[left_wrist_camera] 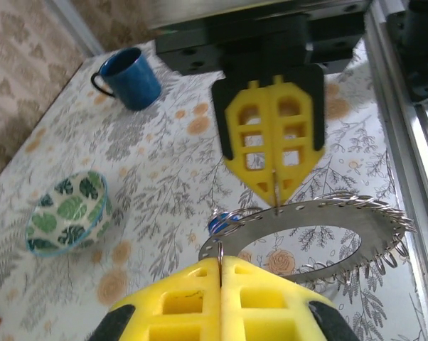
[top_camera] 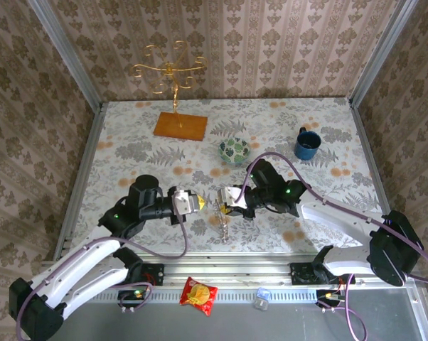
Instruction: Put the keys on the keyring
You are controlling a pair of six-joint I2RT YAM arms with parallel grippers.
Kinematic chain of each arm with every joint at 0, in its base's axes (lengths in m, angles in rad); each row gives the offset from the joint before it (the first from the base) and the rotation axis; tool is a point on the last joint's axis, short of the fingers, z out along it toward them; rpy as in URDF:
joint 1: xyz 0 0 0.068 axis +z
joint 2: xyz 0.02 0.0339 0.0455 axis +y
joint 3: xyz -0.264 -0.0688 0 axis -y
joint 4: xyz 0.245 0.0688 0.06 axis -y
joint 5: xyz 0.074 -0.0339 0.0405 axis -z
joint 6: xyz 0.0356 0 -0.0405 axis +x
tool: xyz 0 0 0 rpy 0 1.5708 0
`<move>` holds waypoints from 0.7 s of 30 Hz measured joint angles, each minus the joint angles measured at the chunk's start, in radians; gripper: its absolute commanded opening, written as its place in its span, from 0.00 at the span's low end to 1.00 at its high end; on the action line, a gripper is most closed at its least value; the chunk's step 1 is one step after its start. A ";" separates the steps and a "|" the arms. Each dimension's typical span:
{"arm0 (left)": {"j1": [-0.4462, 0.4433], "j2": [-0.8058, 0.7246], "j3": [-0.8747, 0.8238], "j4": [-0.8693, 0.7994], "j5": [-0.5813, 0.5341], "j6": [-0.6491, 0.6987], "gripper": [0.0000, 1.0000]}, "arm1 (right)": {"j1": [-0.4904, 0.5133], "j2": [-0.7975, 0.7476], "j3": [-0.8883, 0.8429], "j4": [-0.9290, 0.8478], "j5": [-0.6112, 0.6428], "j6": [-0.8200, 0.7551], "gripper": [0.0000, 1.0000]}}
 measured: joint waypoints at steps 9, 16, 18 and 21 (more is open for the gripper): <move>-0.065 0.011 -0.021 0.040 0.018 0.174 0.00 | 0.006 0.018 0.031 -0.041 -0.026 -0.029 0.00; -0.097 0.034 -0.021 0.060 -0.004 0.229 0.00 | 0.008 0.031 0.044 -0.080 -0.043 -0.058 0.00; -0.108 0.044 -0.021 0.067 -0.014 0.242 0.00 | 0.012 0.036 0.051 -0.087 -0.045 -0.066 0.00; -0.119 0.057 -0.021 0.073 -0.027 0.255 0.00 | 0.016 0.047 0.061 -0.090 -0.045 -0.070 0.00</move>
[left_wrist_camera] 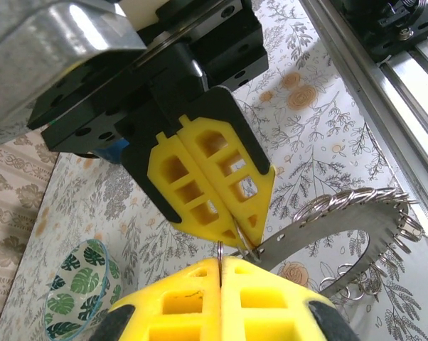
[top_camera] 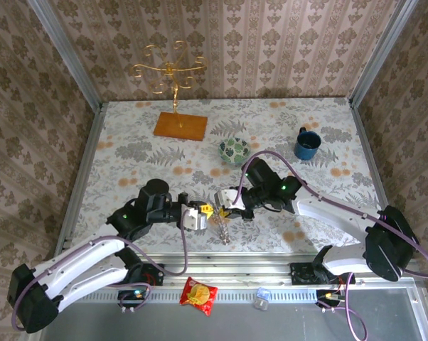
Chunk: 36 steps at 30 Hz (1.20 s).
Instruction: Put the keys on the keyring
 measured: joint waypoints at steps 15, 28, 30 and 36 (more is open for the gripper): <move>-0.031 0.032 0.000 0.001 -0.052 0.040 0.00 | 0.003 0.005 0.016 -0.016 0.000 -0.019 0.00; -0.045 0.039 0.000 -0.002 -0.070 0.064 0.00 | 0.003 0.016 0.016 -0.016 0.000 -0.018 0.00; -0.048 0.037 0.000 -0.003 -0.076 0.065 0.00 | 0.003 0.016 0.016 -0.016 0.000 -0.018 0.00; -0.056 0.026 -0.002 -0.021 -0.094 0.065 0.00 | 0.003 0.016 0.016 -0.015 0.001 -0.017 0.00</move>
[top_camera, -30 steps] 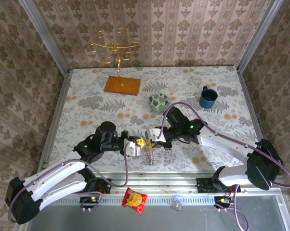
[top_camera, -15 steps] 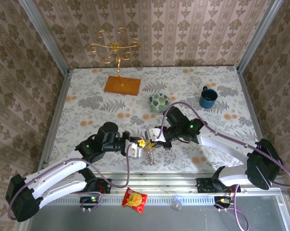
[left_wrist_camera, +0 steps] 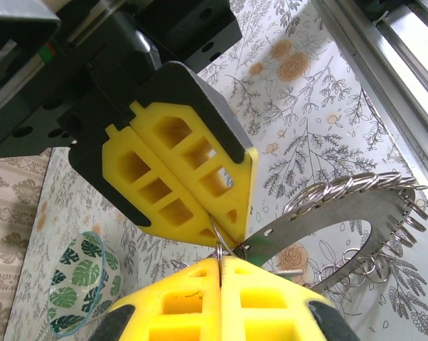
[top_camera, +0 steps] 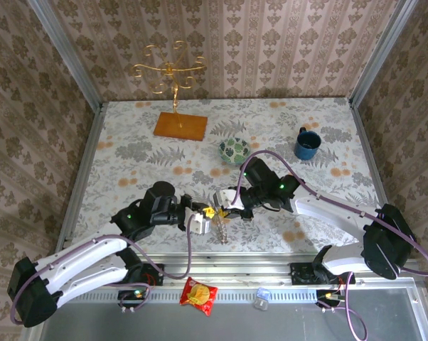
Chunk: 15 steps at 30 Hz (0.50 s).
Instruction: Put the keys on the keyring
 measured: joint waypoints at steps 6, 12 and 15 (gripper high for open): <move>-0.007 -0.016 -0.007 -0.013 -0.017 0.000 0.00 | 0.000 0.000 0.000 0.000 0.000 0.003 0.00; -0.014 -0.017 -0.009 -0.016 -0.031 0.000 0.00 | 0.000 0.000 0.000 0.002 0.001 0.020 0.00; -0.018 -0.017 -0.013 -0.015 -0.042 0.000 0.00 | 0.000 -0.001 0.000 0.012 0.001 0.032 0.00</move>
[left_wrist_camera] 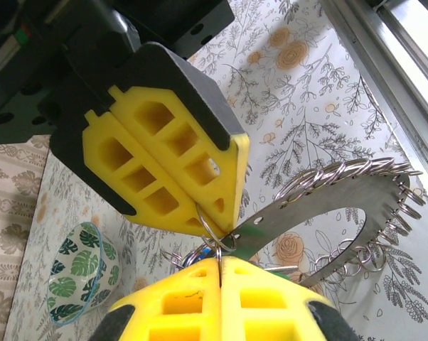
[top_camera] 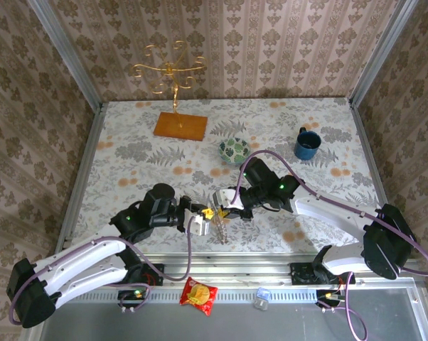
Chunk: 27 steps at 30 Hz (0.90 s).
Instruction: Put the keys on the keyring
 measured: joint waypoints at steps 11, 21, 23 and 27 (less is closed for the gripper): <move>-0.029 -0.002 -0.011 0.011 -0.056 -0.007 0.03 | 0.000 -0.025 -0.023 0.046 0.000 0.046 0.00; -0.047 -0.093 -0.045 -0.004 -0.106 -0.190 0.47 | -0.005 -0.036 -0.034 0.111 0.022 0.055 0.00; -0.047 -0.120 -0.045 -0.005 -0.133 -0.266 0.47 | -0.005 -0.038 -0.039 0.117 0.023 0.055 0.00; -0.039 -0.143 -0.045 -0.005 -0.161 -0.414 0.42 | -0.005 -0.038 -0.042 0.118 0.025 0.054 0.00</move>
